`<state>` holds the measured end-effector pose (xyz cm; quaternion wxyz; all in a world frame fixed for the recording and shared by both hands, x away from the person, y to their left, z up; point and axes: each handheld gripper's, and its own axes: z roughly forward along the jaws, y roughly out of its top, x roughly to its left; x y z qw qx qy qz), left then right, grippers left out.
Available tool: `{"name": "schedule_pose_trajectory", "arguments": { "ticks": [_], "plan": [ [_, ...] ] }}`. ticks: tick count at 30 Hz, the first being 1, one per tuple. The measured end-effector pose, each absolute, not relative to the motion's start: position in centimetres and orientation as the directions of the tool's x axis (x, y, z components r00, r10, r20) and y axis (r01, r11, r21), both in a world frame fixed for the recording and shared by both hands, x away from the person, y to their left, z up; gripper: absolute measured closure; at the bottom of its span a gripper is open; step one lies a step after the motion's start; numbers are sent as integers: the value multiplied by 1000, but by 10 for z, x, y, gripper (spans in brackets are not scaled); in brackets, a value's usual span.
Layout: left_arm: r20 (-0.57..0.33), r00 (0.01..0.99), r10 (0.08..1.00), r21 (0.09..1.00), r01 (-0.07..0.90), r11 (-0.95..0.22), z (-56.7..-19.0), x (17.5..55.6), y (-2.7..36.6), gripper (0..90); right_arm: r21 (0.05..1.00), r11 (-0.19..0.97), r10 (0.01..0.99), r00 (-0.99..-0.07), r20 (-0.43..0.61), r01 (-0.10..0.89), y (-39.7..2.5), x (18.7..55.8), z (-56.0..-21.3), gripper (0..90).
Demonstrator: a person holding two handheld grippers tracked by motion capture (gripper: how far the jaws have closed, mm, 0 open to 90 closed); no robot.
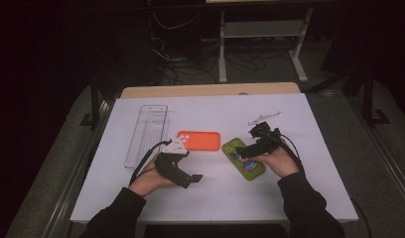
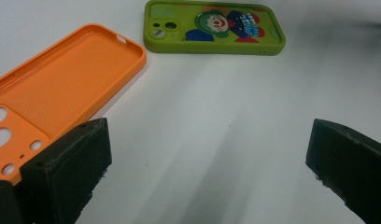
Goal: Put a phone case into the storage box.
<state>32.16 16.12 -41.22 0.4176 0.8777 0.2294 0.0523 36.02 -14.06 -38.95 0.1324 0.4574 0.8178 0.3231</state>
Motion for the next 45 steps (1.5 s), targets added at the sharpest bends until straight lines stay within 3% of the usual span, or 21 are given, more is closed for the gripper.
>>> {"name": "schedule_pose_trajectory", "arguments": {
  "ticks": [45],
  "plan": [
    [-103,886,453,752,367,-548,-413,320,161,0,468,490,825,-564,22,735,-125,346,-437,0]
  ]
}}
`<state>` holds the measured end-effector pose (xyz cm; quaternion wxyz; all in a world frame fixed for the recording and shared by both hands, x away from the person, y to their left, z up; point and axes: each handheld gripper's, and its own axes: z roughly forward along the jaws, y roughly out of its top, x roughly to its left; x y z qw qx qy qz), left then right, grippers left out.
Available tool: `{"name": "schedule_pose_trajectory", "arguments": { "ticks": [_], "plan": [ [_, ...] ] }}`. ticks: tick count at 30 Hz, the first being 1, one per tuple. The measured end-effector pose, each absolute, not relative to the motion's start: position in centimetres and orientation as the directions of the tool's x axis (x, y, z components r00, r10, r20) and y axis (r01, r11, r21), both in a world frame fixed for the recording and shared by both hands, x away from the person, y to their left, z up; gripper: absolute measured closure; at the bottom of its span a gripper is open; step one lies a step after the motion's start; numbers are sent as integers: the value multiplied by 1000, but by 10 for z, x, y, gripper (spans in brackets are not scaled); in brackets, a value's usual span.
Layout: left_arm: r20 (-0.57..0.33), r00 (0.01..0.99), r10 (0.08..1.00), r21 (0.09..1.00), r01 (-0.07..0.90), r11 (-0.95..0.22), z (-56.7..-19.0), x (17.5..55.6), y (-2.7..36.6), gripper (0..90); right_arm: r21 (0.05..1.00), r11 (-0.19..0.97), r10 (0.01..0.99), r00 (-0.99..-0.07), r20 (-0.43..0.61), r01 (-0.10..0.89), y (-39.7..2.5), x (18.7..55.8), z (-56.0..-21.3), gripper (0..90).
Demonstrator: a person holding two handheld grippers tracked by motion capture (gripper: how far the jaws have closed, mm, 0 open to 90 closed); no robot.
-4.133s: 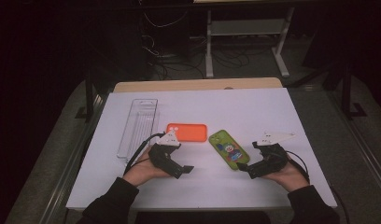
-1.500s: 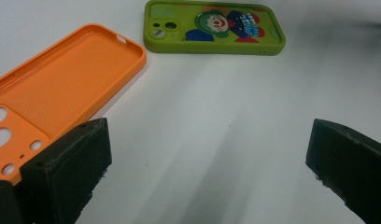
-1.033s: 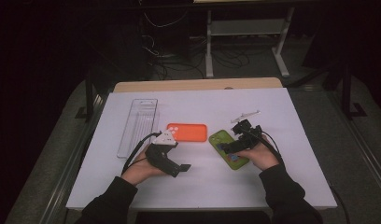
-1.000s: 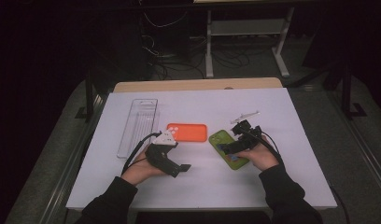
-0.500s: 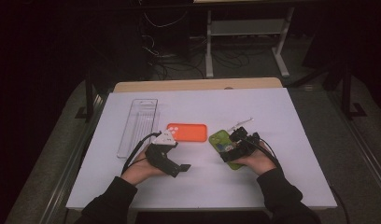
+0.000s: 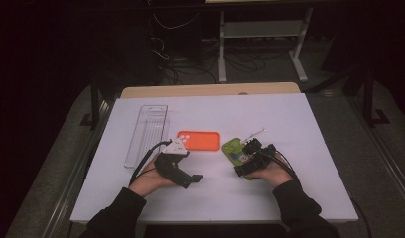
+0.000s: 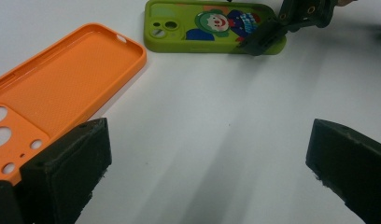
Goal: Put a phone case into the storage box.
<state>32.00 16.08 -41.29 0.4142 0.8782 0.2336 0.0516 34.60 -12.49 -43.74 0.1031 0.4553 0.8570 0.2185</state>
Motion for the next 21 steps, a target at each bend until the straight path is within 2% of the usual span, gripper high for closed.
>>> {"name": "schedule_pose_trajectory", "arguments": {
  "ticks": [5,13,21],
  "plan": [
    [-103,886,452,751,367,-548,-413,320,161,0,442,495,828,-560,20,748,-125,346,-439,19],
    [-105,885,454,754,368,-543,-413,320,160,0,448,501,818,-575,36,741,-127,345,-438,96],
    [-110,883,456,754,373,-541,-414,319,160,0,455,502,818,-574,26,736,-127,343,-437,132]
  ]
}}
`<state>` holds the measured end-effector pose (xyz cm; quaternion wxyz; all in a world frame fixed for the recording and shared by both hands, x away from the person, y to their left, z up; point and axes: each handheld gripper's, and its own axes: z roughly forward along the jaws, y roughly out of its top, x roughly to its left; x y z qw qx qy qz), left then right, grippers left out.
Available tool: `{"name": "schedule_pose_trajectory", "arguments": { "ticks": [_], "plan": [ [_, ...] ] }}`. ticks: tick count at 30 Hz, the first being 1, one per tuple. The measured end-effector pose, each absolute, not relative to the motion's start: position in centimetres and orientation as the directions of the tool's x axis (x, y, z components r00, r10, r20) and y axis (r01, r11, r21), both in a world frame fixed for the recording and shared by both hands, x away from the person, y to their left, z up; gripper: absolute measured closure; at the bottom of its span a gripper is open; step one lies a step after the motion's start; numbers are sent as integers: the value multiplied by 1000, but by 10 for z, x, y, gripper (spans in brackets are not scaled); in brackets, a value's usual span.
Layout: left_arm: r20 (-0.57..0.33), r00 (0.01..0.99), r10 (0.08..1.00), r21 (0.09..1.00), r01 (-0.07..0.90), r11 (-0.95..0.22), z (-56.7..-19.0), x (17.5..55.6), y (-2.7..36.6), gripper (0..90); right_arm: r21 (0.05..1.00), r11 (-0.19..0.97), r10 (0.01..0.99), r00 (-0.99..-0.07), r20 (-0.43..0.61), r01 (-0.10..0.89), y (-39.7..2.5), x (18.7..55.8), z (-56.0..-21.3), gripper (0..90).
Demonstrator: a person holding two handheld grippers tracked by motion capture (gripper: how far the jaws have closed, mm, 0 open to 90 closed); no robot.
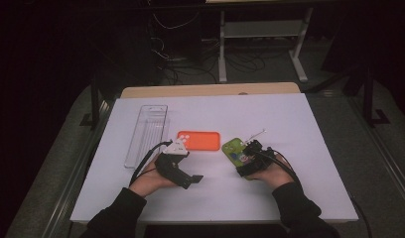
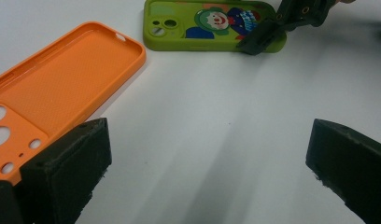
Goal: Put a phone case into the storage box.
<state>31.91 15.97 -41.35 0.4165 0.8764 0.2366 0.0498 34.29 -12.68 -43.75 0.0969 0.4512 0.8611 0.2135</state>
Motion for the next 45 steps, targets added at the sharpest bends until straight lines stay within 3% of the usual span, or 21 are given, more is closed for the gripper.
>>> {"name": "schedule_pose_trajectory", "arguments": {
  "ticks": [21,27,30,45],
  "plan": [
    [-98,882,460,754,368,-544,-413,320,160,0,490,448,830,-552,82,748,-140,344,-429,155],
    [-98,883,458,750,368,-550,-413,319,159,0,512,491,800,-598,57,705,-150,349,-414,156],
    [-93,884,458,747,366,-555,-413,320,159,0,512,558,764,-646,-7,654,-156,353,-407,156],
    [-108,882,458,745,377,-550,-411,323,158,0,537,621,641,-764,72,571,-185,375,-396,154]
  ]
}}
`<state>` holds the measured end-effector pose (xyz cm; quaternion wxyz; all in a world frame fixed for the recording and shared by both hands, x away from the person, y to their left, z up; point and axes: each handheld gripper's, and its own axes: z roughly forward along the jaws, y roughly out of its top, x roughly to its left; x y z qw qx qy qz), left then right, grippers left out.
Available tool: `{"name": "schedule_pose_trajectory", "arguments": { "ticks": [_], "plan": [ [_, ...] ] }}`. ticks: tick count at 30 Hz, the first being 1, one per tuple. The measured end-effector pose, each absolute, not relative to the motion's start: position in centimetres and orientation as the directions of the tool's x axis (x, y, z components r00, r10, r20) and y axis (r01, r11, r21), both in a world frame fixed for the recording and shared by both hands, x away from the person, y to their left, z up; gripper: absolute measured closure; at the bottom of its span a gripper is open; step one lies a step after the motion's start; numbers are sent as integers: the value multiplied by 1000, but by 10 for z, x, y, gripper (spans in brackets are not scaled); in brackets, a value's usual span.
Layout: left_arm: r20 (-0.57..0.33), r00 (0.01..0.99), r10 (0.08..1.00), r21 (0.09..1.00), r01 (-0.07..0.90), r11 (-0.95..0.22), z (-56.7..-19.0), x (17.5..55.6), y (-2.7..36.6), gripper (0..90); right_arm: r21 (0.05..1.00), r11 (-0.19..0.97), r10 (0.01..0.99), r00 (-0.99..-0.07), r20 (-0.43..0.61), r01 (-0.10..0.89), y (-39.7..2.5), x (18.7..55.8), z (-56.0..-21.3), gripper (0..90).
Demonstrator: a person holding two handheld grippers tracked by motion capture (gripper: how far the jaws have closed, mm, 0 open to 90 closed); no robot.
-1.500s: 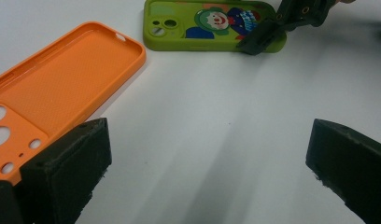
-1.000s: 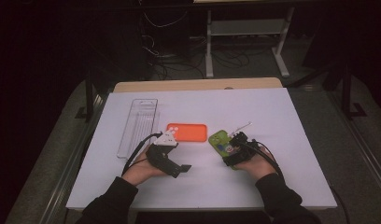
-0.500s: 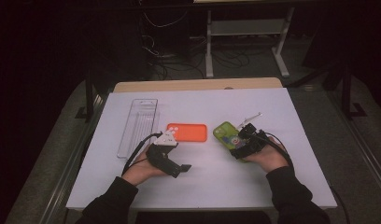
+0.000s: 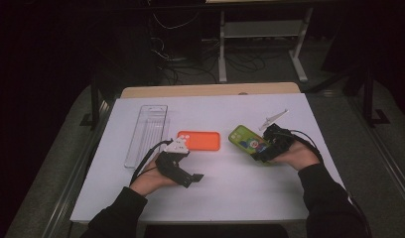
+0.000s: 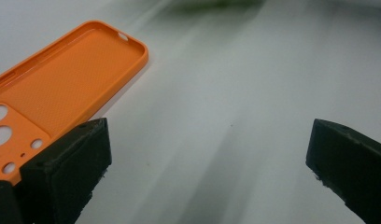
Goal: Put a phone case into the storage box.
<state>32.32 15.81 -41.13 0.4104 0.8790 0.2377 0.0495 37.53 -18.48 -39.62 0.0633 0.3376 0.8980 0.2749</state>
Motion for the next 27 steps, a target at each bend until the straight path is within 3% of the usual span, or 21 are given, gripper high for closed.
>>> {"name": "schedule_pose_trajectory", "arguments": {
  "ticks": [7,14,27],
  "plan": [
    [-110,887,449,739,375,-559,-407,326,159,0,547,661,563,-821,90,514,-179,373,-391,154],
    [-103,903,417,744,348,-570,-396,329,164,0,533,736,470,-881,41,418,-168,370,-391,153],
    [-30,950,312,760,224,-610,-368,345,161,0,535,786,362,-932,11,311,-146,363,-382,153]
  ]
}}
